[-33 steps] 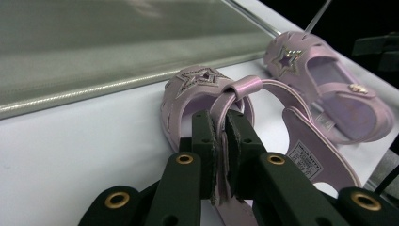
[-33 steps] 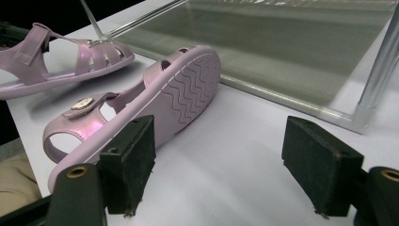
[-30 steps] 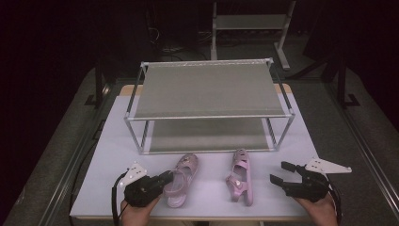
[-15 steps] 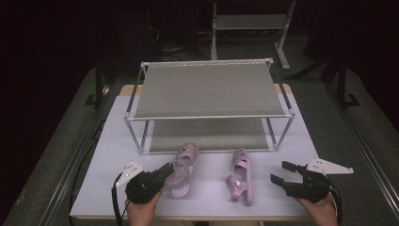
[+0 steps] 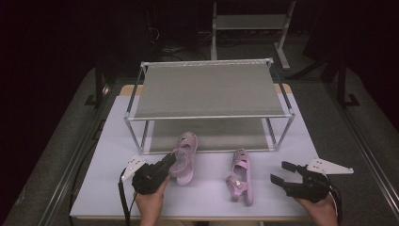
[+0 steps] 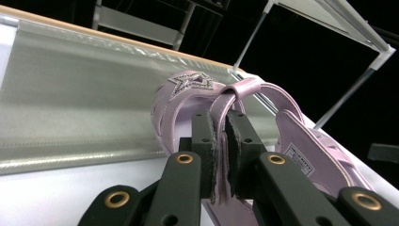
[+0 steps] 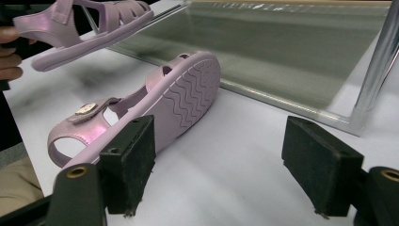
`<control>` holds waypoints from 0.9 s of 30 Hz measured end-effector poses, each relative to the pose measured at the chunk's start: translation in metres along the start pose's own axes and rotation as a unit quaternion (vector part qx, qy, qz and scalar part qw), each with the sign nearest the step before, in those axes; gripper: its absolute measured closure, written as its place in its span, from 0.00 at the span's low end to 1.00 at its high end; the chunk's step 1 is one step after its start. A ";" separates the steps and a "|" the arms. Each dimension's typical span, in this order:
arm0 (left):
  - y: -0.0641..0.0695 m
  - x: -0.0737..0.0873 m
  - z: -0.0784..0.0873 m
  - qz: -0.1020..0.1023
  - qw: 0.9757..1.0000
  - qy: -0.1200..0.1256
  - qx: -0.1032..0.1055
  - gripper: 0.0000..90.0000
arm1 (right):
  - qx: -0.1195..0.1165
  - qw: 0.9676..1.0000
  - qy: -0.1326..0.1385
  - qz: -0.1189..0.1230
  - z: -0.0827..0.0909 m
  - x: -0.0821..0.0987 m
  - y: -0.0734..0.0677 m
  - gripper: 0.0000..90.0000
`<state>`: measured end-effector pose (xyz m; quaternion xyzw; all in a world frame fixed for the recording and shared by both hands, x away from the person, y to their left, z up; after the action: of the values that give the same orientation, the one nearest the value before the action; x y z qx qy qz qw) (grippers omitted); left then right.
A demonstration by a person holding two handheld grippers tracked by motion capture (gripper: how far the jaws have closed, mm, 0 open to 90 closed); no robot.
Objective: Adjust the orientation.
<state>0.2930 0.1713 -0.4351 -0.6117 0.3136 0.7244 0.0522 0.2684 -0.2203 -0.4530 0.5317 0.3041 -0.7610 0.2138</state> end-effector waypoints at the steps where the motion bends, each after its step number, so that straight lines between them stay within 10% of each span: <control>1: 0.000 0.001 -0.003 0.001 1.000 0.001 0.000 0.92 | 0.000 1.000 0.000 0.000 0.000 0.000 0.000 0.29; 27: -0.028 0.000 -0.064 0.018 0.999 0.020 -0.036 0.92 | -0.008 1.000 0.002 -0.008 -0.001 0.001 0.000 0.29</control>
<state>0.3608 0.1605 -0.4500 -0.6217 0.2995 0.7236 0.0103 0.2690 -0.2197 -0.4543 0.5286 0.3151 -0.7592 0.2117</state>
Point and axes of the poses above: each handheld gripper's, and its own axes: z roughly backward along the jaws, x roughly out of its underside, y roughly to its right, the point moved 6 cm from there along -z, roughly forward along the jaws, and after that the axes turned 11 degrees about y, right-handed, at the moved point
